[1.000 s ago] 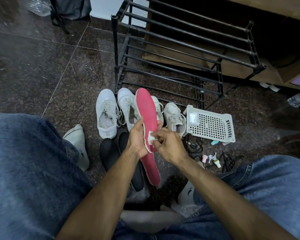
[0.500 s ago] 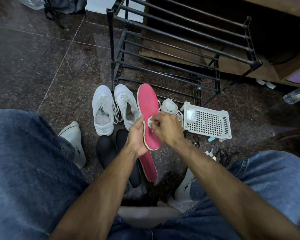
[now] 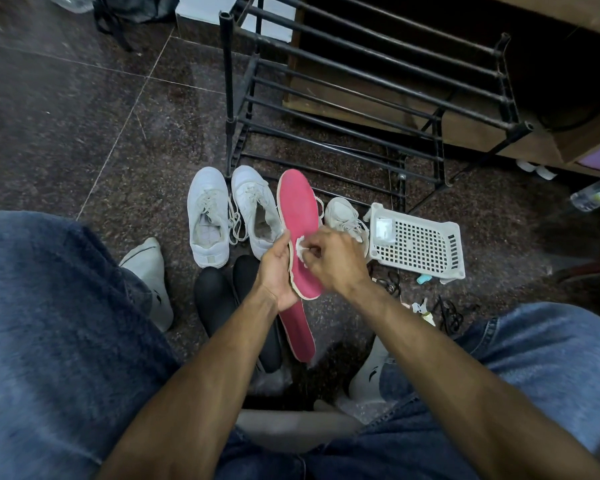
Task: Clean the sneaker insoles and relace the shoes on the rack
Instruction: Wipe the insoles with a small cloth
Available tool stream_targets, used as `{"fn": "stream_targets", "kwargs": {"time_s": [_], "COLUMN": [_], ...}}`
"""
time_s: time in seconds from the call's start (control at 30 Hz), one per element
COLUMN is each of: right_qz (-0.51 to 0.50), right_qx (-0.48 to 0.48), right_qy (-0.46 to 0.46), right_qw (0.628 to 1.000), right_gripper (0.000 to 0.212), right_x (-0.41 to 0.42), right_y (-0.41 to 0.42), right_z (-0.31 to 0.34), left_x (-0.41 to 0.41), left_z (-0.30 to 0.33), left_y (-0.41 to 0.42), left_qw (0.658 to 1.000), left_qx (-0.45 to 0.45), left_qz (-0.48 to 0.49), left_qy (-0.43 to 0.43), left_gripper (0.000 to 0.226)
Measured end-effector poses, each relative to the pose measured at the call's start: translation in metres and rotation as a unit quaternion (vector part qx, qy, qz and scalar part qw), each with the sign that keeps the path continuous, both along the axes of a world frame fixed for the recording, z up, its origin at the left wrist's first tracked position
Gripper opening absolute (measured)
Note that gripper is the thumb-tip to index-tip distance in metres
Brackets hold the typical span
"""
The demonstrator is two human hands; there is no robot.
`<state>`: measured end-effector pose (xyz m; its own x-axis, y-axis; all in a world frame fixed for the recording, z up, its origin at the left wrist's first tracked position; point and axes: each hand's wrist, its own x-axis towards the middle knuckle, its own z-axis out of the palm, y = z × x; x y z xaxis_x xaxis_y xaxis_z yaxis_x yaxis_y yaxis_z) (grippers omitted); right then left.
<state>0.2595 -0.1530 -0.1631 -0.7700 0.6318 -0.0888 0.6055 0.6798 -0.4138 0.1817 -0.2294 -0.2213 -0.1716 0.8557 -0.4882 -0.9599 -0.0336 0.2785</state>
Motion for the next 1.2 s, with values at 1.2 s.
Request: {"fn": "stream_targets", "kwargs": {"time_s": [1.2], "right_qz": [0.006], "right_qx": [0.000], "right_qy": [0.006], "right_qw": [1.000], "right_gripper": [0.014], "right_x": [0.006], "right_y": [-0.001], "right_z": [0.005], "left_x": [-0.002], "left_z": [0.014], "left_y": [0.000], "left_qw": [0.999], "left_qx": [0.013], "left_qz": [-0.001], "left_qy": [0.041], "left_gripper": [0.051]}}
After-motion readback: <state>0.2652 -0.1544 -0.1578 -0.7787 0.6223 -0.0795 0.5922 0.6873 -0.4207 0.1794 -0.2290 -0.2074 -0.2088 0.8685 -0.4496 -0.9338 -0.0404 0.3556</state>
